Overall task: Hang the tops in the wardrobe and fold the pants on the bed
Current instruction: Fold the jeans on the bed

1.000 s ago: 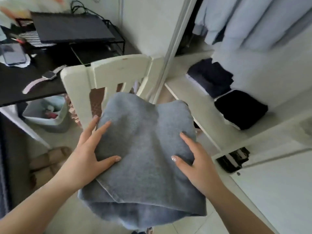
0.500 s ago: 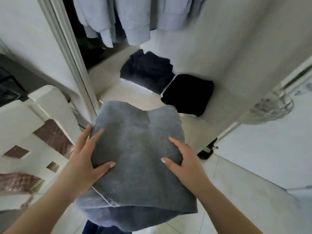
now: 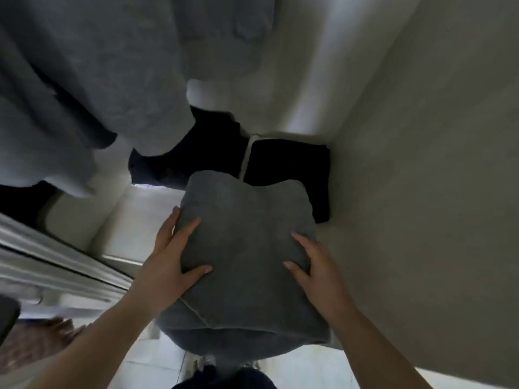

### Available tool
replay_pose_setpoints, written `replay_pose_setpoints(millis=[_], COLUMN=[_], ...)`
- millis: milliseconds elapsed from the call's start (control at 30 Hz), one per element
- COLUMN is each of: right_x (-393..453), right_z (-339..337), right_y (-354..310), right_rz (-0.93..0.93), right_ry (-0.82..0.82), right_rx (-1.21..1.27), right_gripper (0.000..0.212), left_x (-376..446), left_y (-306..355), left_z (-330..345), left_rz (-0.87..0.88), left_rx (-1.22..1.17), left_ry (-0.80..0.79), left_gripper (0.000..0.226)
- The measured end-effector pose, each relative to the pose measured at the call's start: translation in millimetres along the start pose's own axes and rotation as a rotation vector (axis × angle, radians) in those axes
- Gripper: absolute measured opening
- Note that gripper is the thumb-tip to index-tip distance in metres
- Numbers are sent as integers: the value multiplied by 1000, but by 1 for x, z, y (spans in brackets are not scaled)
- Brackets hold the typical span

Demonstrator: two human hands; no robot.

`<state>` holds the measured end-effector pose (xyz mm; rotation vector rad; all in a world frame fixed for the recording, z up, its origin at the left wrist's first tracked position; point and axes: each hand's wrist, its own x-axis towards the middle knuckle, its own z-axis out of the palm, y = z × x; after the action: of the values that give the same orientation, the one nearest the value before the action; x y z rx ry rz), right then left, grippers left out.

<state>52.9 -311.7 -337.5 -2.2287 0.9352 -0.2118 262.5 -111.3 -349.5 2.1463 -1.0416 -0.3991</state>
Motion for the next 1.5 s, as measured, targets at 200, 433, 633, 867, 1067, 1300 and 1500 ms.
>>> replay_pose_setpoints(millis=[200, 433, 633, 867, 1067, 1300, 1500], right_x=[97, 202, 244, 270, 290, 317, 336], right_z=[-28, -79, -46, 5, 16, 27, 31], right_y=[12, 42, 77, 80, 118, 158, 174], right_rz=[115, 117, 284, 82, 100, 140, 115], right_ry=[161, 309, 227, 55, 69, 161, 138], right_rx=[-67, -195, -407, -668, -752, -672, -625], right_gripper=[53, 57, 68, 65, 76, 74, 75], left_x=[131, 260, 292, 298, 330, 365, 380], left_y=[10, 33, -6, -4, -15, -41, -49], left_z=[29, 54, 117, 169, 197, 221, 229], left_rz=[120, 246, -18, 276, 268, 148, 121], left_rx=[-73, -64, 244, 497, 666, 537, 467], left_ry=[-72, -114, -405, -189, -226, -245, -314], left_gripper=[88, 90, 97, 71, 101, 120, 121])
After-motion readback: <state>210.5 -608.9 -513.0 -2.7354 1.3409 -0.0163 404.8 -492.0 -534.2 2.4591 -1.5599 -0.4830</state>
